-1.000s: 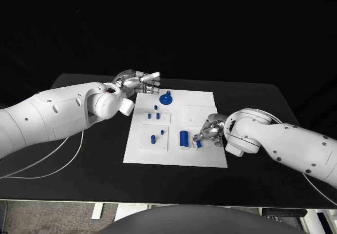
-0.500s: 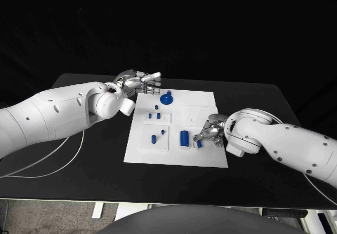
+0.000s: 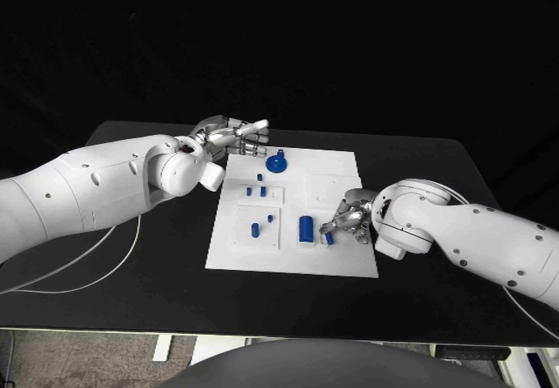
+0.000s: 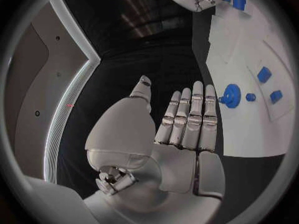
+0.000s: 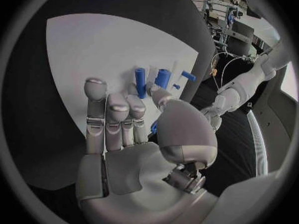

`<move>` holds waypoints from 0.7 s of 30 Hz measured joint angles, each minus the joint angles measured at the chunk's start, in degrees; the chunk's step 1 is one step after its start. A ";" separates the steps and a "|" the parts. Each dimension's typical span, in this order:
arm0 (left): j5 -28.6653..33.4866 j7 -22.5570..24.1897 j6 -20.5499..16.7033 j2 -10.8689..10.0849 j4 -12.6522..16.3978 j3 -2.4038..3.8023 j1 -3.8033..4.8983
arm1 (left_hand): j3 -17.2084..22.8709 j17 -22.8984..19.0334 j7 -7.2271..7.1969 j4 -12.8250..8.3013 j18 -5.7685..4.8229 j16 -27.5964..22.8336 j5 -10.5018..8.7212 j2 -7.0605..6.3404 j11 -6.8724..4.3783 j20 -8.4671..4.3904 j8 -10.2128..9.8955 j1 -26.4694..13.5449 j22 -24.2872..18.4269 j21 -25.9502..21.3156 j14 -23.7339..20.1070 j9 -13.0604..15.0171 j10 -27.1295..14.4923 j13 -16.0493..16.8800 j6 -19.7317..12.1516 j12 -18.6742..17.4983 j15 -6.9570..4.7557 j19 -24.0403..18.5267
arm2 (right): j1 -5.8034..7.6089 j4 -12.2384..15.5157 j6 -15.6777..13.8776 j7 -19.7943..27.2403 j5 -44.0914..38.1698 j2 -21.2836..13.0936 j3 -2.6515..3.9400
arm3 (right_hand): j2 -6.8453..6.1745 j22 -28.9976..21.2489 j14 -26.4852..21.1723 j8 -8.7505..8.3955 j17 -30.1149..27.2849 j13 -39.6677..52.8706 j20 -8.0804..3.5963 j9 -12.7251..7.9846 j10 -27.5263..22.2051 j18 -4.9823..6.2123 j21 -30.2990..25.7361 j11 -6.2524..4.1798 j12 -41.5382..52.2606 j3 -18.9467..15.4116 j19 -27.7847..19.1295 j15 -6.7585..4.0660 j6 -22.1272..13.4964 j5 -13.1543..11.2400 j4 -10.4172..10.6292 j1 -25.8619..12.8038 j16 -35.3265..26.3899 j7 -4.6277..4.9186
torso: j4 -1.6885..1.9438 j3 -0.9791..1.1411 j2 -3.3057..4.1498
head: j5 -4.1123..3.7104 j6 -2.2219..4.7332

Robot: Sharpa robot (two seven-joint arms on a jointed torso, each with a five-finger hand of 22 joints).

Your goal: Assemble the parts on the task board

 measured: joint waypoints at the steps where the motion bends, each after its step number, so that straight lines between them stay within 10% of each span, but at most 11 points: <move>1: -0.01 -0.02 0.02 0.01 -0.01 0.00 0.00 | 0.00 0.00 0.00 0.00 0.00 0.00 0.00 0.00 0.00 0.00 0.00 0.00 0.00 0.00 0.00 0.00 0.00 0.00 0.00 0.00 0.00 0.00 | 0.00 0.00 0.05 -0.01 0.01 0.05 -0.02 | 0.07 0.00 0.00 0.01 0.00 0.00 0.00 0.02 0.00 0.00 0.00 0.00 0.00 -0.06 0.00 0.00 0.02 -2.16 0.69 -0.06 0.00 -0.01 | 0.00 0.00 0.01 | 0.00 0.00; 8: -0.07 -0.12 0.08 0.02 -0.05 -0.01 0.00 | 0.00 0.00 0.00 0.00 0.00 0.00 0.00 0.00 0.00 0.00 0.00 0.00 0.00 0.00 0.00 0.00 0.00 0.00 0.00 0.00 0.00 0.00 | 0.03 -0.19 0.36 -0.10 0.02 0.18 -0.08 | -1.04 0.09 0.00 0.07 -0.05 -0.21 0.00 -0.11 0.00 0.00 0.00 0.00 -0.22 -0.62 0.00 0.00 0.52 -9.02 5.40 -0.91 0.00 -0.15 | 0.03 -0.01 0.00 | 0.07 -0.07; 21: -0.13 -0.24 0.13 0.12 -0.08 -0.03 0.00 | 0.01 0.00 0.00 -0.01 0.00 0.00 0.00 0.00 0.00 0.00 0.00 0.00 0.00 0.00 0.00 0.00 0.00 0.00 0.00 0.00 0.00 0.00 | 0.35 -0.85 1.43 -0.14 0.02 0.63 -0.10 | -3.17 0.11 -0.01 0.07 -0.14 -0.40 0.01 -0.10 0.00 0.00 0.00 0.00 -0.43 -0.99 -0.01 0.01 0.53 -10.38 8.77 0.76 0.00 -0.16 | 0.00 -0.03 -0.01 | 0.13 -0.08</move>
